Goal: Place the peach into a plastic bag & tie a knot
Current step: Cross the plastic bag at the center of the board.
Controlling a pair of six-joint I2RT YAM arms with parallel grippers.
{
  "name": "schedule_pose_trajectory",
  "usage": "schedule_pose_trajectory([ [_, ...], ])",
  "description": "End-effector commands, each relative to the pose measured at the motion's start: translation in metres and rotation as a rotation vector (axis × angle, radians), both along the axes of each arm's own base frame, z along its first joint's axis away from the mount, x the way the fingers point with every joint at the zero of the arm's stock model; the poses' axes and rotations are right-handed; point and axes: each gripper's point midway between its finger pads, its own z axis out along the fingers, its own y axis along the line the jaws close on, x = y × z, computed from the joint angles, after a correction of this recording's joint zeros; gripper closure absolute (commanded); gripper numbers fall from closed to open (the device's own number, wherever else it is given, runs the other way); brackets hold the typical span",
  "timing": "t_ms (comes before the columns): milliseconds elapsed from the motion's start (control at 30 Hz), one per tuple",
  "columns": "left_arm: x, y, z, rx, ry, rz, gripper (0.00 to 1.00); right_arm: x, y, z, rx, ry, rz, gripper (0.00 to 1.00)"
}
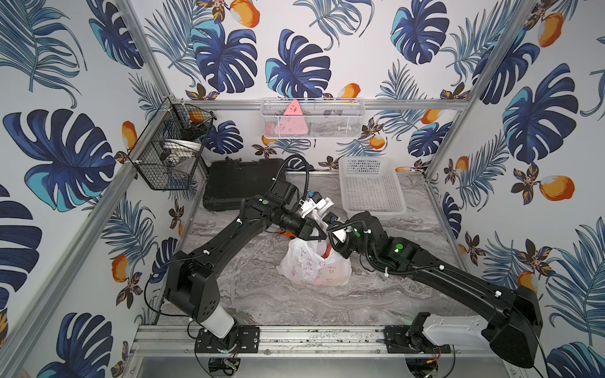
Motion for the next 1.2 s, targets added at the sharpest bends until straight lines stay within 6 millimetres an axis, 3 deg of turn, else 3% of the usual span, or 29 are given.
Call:
schedule_pose_trajectory([
  [0,-0.005,0.000,0.005,-0.026,-0.035,-0.027,0.71,-0.003,0.003,0.000,-0.011,0.011,0.032,1.00],
  [133,-0.003,0.000,0.014,-0.058,-0.071,-0.007,0.55,-0.007,0.008,-0.005,-0.024,0.052,0.062,1.00],
  [633,0.024,0.000,0.017,-0.058,-0.095,0.105,0.58,-0.018,0.022,-0.009,0.010,0.138,0.125,1.00],
  [933,0.031,0.000,0.026,-0.069,-0.123,0.134,0.45,-0.019,0.024,-0.014,0.000,0.156,0.129,1.00],
  [1167,0.029,-0.002,0.029,-0.098,-0.134,0.122,0.55,-0.017,0.025,-0.015,-0.001,0.158,0.123,1.00],
])
